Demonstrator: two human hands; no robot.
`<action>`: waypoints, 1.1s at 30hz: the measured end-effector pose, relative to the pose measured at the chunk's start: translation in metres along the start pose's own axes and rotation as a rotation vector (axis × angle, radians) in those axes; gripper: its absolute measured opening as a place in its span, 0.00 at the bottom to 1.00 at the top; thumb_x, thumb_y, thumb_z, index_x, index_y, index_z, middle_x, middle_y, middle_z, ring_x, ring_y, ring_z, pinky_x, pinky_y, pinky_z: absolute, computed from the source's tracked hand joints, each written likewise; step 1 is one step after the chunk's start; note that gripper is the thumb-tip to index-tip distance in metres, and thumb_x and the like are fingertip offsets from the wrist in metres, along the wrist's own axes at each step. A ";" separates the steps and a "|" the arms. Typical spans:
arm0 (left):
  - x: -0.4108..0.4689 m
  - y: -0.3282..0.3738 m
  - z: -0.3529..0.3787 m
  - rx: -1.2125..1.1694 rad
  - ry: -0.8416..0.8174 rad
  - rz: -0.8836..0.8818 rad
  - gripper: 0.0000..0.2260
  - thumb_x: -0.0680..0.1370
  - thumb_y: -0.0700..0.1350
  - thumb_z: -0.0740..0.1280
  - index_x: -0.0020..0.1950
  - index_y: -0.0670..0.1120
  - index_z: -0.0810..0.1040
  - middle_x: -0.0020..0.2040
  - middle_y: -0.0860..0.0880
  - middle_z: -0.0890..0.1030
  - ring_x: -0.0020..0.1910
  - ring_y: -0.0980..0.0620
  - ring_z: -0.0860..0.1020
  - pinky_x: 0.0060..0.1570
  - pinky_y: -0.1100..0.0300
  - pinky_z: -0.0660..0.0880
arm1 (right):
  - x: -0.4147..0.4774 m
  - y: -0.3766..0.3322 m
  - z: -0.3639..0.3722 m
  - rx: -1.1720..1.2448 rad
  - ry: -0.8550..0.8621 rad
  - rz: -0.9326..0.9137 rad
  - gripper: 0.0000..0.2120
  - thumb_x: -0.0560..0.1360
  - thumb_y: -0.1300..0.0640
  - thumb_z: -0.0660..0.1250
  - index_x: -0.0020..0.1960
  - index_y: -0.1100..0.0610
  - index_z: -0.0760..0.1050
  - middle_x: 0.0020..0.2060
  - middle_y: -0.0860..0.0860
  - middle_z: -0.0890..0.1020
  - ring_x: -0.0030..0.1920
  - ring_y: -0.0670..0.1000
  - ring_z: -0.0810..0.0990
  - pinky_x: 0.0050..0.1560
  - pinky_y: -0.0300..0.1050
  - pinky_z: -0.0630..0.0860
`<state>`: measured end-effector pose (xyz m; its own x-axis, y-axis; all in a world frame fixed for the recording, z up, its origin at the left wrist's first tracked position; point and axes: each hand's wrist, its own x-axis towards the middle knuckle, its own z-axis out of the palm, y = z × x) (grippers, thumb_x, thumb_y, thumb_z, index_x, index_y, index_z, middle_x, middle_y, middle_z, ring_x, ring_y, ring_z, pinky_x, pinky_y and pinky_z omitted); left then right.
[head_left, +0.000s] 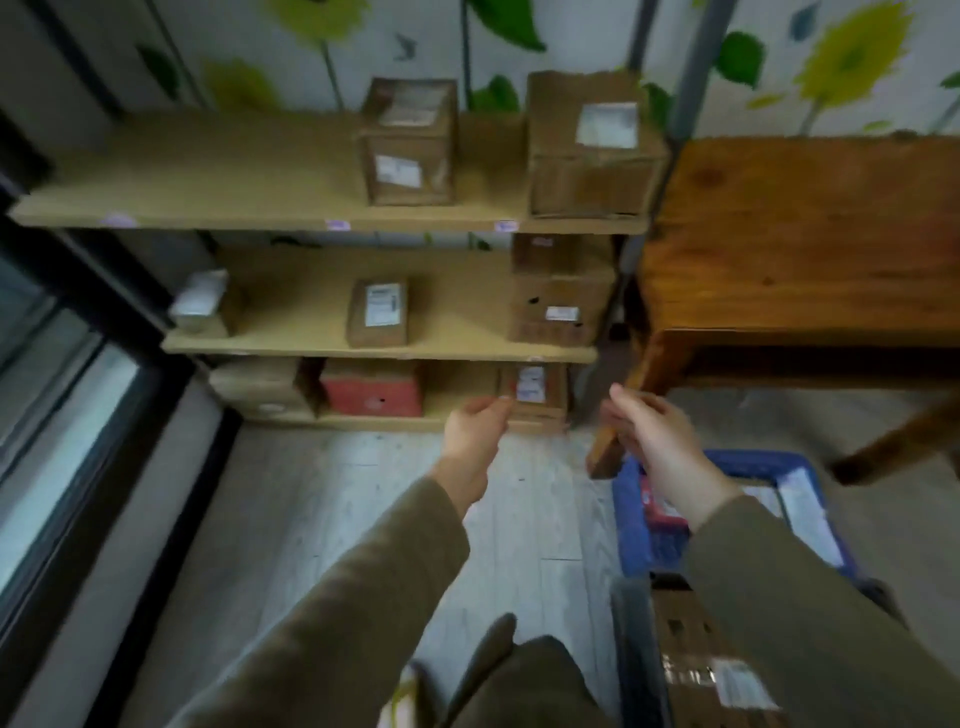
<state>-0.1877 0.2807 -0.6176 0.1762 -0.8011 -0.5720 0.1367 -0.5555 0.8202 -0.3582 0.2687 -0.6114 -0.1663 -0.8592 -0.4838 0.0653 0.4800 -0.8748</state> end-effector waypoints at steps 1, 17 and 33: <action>0.009 0.004 -0.028 -0.016 0.019 0.003 0.14 0.79 0.41 0.61 0.65 0.40 0.72 0.58 0.43 0.76 0.60 0.47 0.74 0.57 0.55 0.69 | 0.005 0.002 0.032 -0.017 -0.024 0.006 0.06 0.76 0.52 0.65 0.43 0.53 0.75 0.53 0.56 0.81 0.56 0.54 0.79 0.50 0.44 0.73; 0.151 0.028 -0.250 -0.111 0.245 -0.124 0.04 0.79 0.43 0.63 0.52 0.47 0.74 0.46 0.48 0.76 0.51 0.50 0.74 0.48 0.58 0.70 | 0.092 0.041 0.277 -0.186 -0.175 0.192 0.05 0.77 0.54 0.64 0.50 0.55 0.73 0.54 0.53 0.77 0.57 0.50 0.75 0.60 0.44 0.67; 0.450 -0.084 -0.345 -0.044 0.408 -0.089 0.16 0.78 0.42 0.63 0.65 0.40 0.72 0.52 0.44 0.76 0.56 0.44 0.75 0.56 0.53 0.71 | 0.329 0.198 0.430 -0.481 -0.061 0.136 0.22 0.78 0.61 0.61 0.71 0.59 0.64 0.68 0.56 0.70 0.67 0.55 0.69 0.58 0.40 0.65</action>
<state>0.2159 0.0441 -0.9480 0.5319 -0.5915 -0.6060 0.2093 -0.6016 0.7709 0.0232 0.0046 -0.9541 -0.1295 -0.7850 -0.6058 -0.3812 0.6034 -0.7004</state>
